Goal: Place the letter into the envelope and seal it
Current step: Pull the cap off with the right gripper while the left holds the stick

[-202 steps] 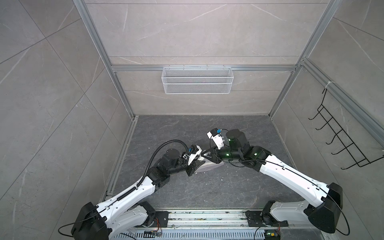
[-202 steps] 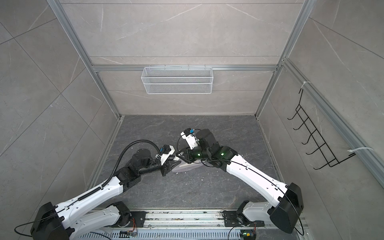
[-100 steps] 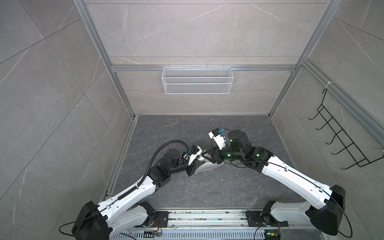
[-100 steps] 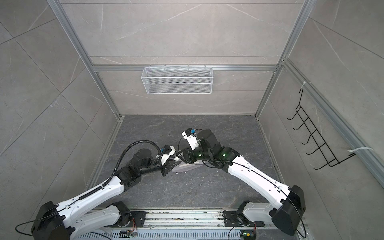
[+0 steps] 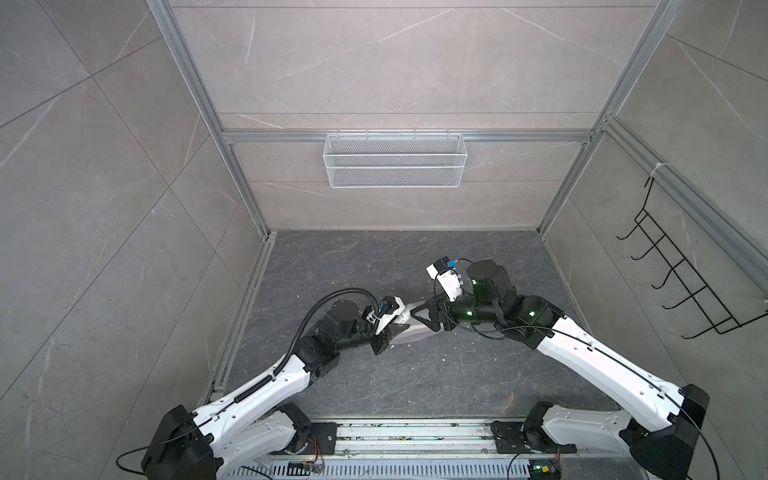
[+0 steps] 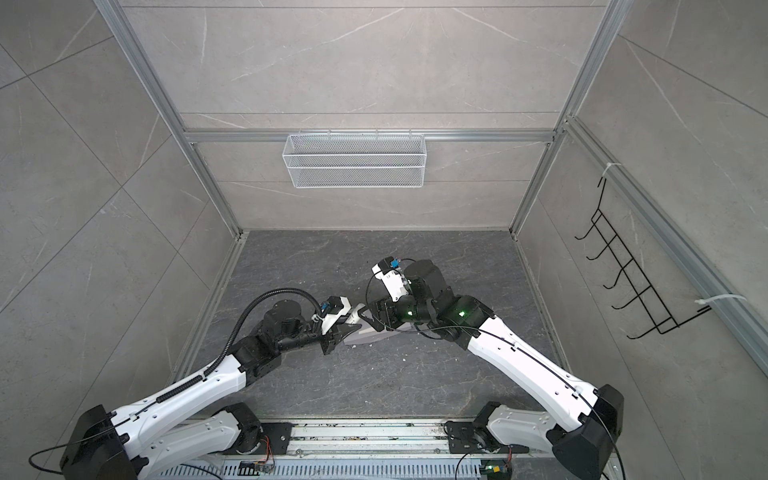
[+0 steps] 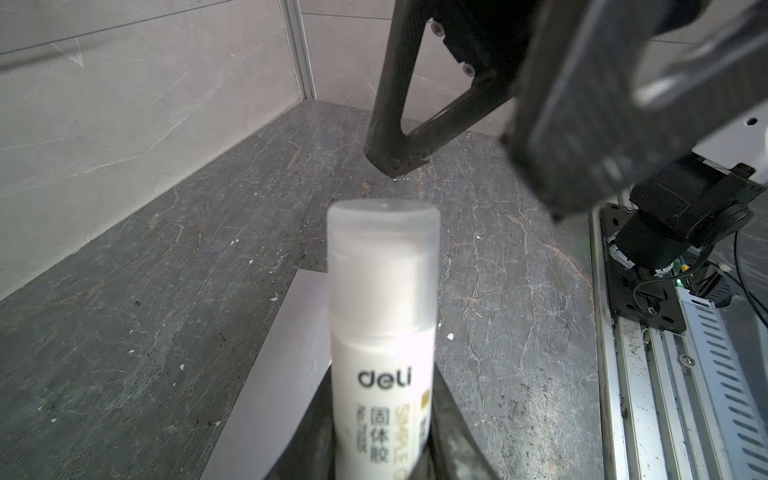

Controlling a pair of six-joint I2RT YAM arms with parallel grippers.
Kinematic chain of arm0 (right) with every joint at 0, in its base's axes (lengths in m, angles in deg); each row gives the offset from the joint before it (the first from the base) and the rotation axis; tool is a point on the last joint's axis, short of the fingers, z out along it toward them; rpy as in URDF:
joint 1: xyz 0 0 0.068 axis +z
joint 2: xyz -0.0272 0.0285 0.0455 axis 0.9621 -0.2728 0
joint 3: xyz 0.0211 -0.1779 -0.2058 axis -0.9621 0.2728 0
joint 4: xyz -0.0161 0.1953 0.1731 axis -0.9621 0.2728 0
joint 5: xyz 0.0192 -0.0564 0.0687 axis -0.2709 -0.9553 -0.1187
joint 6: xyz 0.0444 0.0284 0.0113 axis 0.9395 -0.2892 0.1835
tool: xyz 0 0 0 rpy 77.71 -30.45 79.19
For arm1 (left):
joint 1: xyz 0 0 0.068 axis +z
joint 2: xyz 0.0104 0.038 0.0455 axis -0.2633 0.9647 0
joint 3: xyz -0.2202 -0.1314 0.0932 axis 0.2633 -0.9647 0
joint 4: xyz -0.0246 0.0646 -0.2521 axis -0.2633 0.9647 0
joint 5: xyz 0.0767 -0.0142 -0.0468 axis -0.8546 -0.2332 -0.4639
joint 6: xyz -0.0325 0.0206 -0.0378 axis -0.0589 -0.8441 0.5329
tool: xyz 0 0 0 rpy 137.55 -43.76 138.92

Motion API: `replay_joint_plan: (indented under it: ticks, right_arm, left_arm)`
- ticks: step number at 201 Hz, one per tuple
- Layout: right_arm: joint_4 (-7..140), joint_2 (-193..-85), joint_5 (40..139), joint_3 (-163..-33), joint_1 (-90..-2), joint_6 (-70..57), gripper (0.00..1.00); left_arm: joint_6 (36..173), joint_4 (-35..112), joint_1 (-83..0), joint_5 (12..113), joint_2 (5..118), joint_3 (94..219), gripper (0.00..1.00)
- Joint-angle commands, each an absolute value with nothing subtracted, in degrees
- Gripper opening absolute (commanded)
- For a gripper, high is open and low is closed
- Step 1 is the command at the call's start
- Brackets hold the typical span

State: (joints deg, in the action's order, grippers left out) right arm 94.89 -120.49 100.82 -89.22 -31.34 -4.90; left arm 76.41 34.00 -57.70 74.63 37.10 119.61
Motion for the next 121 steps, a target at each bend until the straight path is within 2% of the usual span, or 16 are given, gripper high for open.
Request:
replay_joint_plan:
  ticks: [1,80,121]
  right_arm:
    - [96.06,-121.31,103.00,-91.22,-31.48,-5.96,0.68]
    - [93.93,-124.16,106.10,-91.18,-31.50,-4.37,0.45]
    - [92.88,-125.09,107.21,-90.85,-31.45,-3.88,0.38]
  left_arm:
    - [73.95,30.16,-57.63,76.94,35.61,119.41,0.00]
    - [73.88,30.07,-57.64,77.93,36.11,119.44,0.00]
    - [73.98,30.05,-57.70,78.38,36.73,119.70,0.00]
